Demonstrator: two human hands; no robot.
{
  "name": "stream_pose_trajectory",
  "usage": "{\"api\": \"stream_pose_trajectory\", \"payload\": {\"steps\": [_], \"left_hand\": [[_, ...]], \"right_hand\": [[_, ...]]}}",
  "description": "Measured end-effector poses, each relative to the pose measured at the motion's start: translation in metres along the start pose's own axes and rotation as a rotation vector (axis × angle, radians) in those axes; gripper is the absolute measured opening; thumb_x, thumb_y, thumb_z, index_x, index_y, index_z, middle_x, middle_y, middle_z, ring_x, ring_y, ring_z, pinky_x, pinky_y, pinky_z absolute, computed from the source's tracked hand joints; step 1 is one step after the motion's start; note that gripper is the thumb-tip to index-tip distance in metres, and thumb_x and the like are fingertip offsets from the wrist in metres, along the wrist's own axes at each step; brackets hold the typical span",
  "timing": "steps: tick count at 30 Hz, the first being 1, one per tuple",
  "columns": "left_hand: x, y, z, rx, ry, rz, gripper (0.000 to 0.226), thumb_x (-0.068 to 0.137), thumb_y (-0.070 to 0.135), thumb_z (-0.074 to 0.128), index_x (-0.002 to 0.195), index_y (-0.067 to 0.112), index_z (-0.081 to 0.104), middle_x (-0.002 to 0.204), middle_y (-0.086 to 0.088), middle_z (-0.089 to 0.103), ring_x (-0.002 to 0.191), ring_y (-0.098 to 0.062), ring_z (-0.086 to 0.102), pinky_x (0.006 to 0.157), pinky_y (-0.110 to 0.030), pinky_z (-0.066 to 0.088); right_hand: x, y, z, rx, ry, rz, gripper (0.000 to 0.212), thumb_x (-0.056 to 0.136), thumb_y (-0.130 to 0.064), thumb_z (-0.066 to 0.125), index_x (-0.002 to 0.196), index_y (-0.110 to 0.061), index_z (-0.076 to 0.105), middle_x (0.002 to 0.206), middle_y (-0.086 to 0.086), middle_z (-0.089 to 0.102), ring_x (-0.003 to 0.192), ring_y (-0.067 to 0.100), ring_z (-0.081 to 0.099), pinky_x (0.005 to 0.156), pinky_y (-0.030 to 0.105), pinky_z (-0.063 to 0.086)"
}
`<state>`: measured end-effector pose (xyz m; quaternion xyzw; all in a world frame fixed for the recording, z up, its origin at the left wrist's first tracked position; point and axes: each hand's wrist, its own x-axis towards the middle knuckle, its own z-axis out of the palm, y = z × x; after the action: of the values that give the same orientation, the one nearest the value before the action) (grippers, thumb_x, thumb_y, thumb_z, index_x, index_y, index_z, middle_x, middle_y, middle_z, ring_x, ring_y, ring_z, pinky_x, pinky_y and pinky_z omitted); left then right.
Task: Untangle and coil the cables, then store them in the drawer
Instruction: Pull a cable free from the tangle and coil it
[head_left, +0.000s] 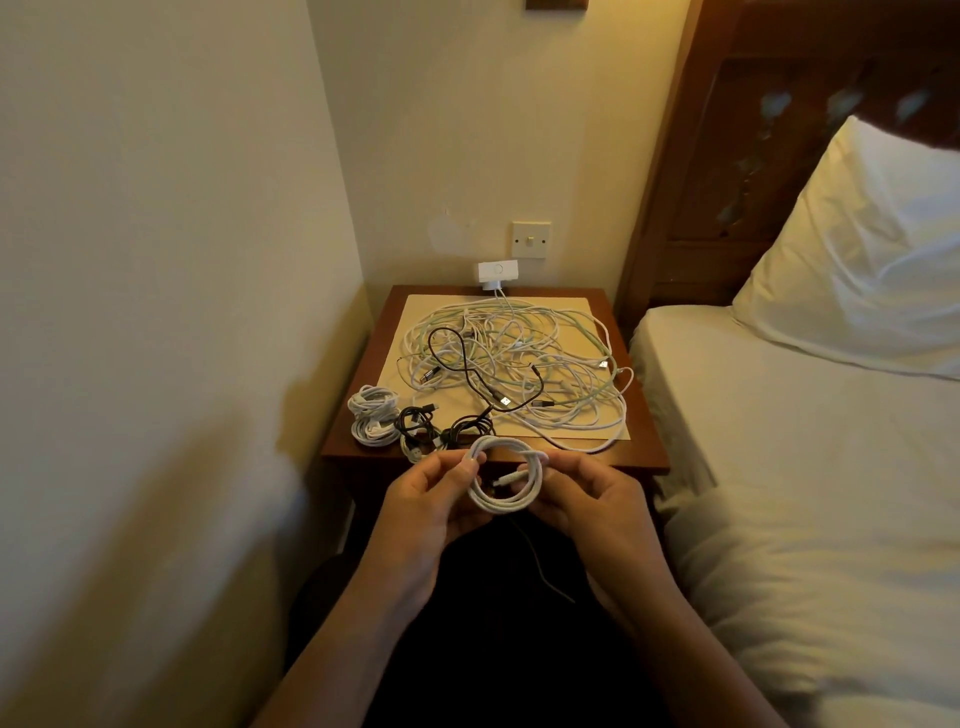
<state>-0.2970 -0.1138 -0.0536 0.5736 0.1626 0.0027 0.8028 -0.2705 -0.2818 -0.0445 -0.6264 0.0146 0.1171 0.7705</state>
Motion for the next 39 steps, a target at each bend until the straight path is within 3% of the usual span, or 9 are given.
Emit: {"api": "stream_pose_trajectory", "payload": {"steps": [4,8,14,19,23,27,31,35,39], "left_hand": [[0.0,-0.008,0.008,0.101,0.154,0.127,0.016,0.097,0.017,0.067,0.108,0.019,0.078,0.099,0.0,0.079,0.089,-0.009,0.074,0.075,-0.025,0.055],[0.004,-0.014,0.003,0.365,0.147,0.221,0.016,0.094,0.022,0.071,0.107,0.026,0.079,0.096,0.01,0.079,0.089,-0.001,0.072,0.075,-0.015,0.052],[0.013,-0.011,-0.011,0.384,0.102,-0.024,0.021,0.086,0.025,0.08,0.105,0.021,0.075,0.071,-0.005,0.066,0.049,-0.009,0.052,0.044,-0.021,0.039],[0.009,-0.003,-0.005,0.019,0.006,-0.295,0.022,0.101,0.015,0.061,0.116,0.0,0.066,0.094,-0.021,0.075,0.084,-0.031,0.077,0.067,-0.032,0.065],[0.007,0.004,-0.013,-0.327,-0.086,-0.393,0.027,0.101,0.002,0.049,0.126,-0.004,0.059,0.117,-0.027,0.071,0.107,-0.034,0.073,0.089,-0.042,0.06],[0.006,-0.005,-0.007,-0.185,-0.028,-0.289,0.044,0.079,0.005,0.074,0.122,0.002,0.064,0.103,-0.016,0.077,0.085,-0.021,0.076,0.072,-0.027,0.063],[0.007,-0.013,-0.002,0.088,0.095,-0.179,0.037,0.079,0.007,0.083,0.111,0.011,0.065,0.079,-0.005,0.064,0.057,-0.007,0.056,0.052,-0.022,0.046],[0.003,-0.014,0.003,0.08,-0.02,-0.18,0.033,0.086,0.006,0.074,0.117,0.017,0.067,0.107,-0.014,0.073,0.09,-0.022,0.071,0.077,-0.035,0.056],[0.0,-0.007,0.003,0.179,-0.083,-0.087,0.033,0.09,-0.002,0.069,0.115,0.019,0.069,0.107,-0.016,0.073,0.101,-0.03,0.072,0.092,-0.045,0.06]], "right_hand": [[-0.004,0.006,0.003,0.086,-0.034,0.081,0.024,0.101,-0.007,0.058,0.119,-0.013,0.072,0.11,0.004,0.078,0.107,0.018,0.074,0.094,0.037,0.057],[-0.003,0.017,0.001,-0.133,0.009,0.009,0.02,0.1,-0.017,0.064,0.117,-0.022,0.073,0.104,-0.002,0.079,0.102,0.015,0.075,0.087,0.031,0.058],[0.002,0.022,-0.011,-0.595,-0.029,-0.158,0.027,0.103,-0.02,0.06,0.125,-0.032,0.069,0.103,-0.016,0.075,0.1,-0.003,0.068,0.087,0.017,0.051],[0.005,0.027,-0.011,-0.874,0.011,-0.315,0.031,0.103,-0.021,0.059,0.132,-0.028,0.065,0.108,-0.02,0.068,0.098,-0.008,0.062,0.082,0.007,0.047],[0.007,0.019,-0.016,-0.883,0.023,-0.293,0.027,0.103,-0.024,0.059,0.127,-0.035,0.066,0.102,-0.023,0.068,0.093,-0.011,0.063,0.077,0.006,0.044],[0.006,0.017,-0.014,-0.656,-0.043,-0.12,0.03,0.104,-0.022,0.059,0.115,-0.049,0.063,0.095,-0.015,0.075,0.087,-0.002,0.069,0.075,0.017,0.051],[-0.001,0.017,-0.008,-0.488,-0.134,-0.053,0.032,0.103,-0.015,0.057,0.116,-0.042,0.067,0.101,-0.013,0.077,0.092,0.006,0.072,0.075,0.021,0.056],[-0.002,0.015,-0.007,-0.398,-0.152,-0.02,0.032,0.103,-0.012,0.056,0.117,-0.037,0.069,0.102,-0.008,0.078,0.097,0.012,0.074,0.084,0.029,0.061],[0.0,0.016,-0.01,-0.36,-0.127,-0.013,0.026,0.101,-0.013,0.061,0.117,-0.032,0.069,0.1,-0.005,0.078,0.092,0.011,0.074,0.076,0.025,0.059]]}}
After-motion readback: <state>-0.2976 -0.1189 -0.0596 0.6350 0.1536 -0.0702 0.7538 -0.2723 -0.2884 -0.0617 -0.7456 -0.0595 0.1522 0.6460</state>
